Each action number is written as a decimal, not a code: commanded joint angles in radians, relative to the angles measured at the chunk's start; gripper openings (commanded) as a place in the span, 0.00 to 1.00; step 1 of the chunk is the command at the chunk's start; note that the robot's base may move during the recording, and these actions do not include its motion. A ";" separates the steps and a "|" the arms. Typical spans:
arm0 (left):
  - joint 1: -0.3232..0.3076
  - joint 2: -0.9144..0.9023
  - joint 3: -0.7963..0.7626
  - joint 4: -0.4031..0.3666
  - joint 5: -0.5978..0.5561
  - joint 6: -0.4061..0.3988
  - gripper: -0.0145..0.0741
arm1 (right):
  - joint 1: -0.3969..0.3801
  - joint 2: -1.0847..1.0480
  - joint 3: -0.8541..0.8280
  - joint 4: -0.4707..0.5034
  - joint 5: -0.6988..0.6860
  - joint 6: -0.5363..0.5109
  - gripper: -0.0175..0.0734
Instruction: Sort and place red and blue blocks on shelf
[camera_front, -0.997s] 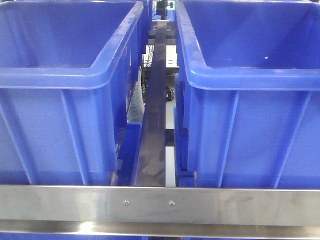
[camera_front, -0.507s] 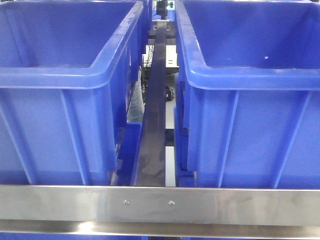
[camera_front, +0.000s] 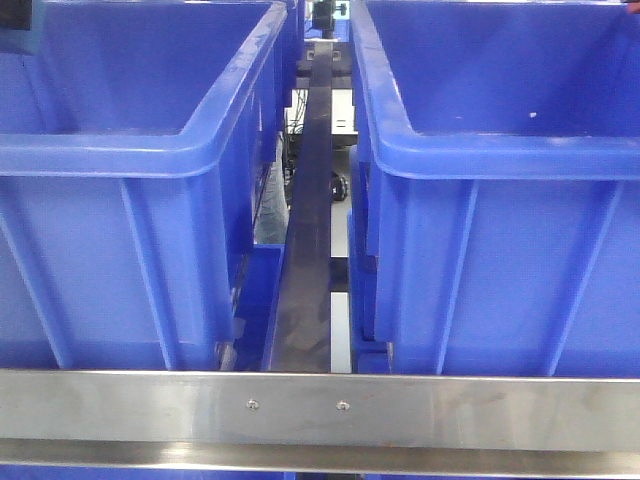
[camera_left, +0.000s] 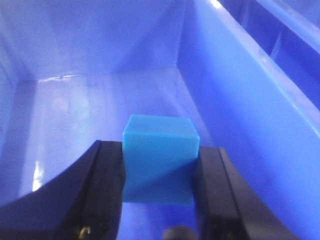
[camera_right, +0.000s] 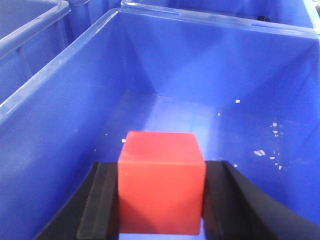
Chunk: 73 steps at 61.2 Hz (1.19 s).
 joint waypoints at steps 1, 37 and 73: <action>-0.008 -0.014 -0.040 -0.003 -0.090 -0.001 0.31 | -0.002 -0.009 -0.037 0.005 -0.033 -0.006 0.33; -0.008 -0.014 -0.040 -0.049 -0.085 -0.001 0.85 | -0.030 -0.009 -0.041 0.047 0.005 -0.006 0.82; -0.008 -0.214 -0.040 -0.049 -0.087 -0.001 0.31 | -0.030 -0.267 -0.041 0.047 0.077 -0.006 0.27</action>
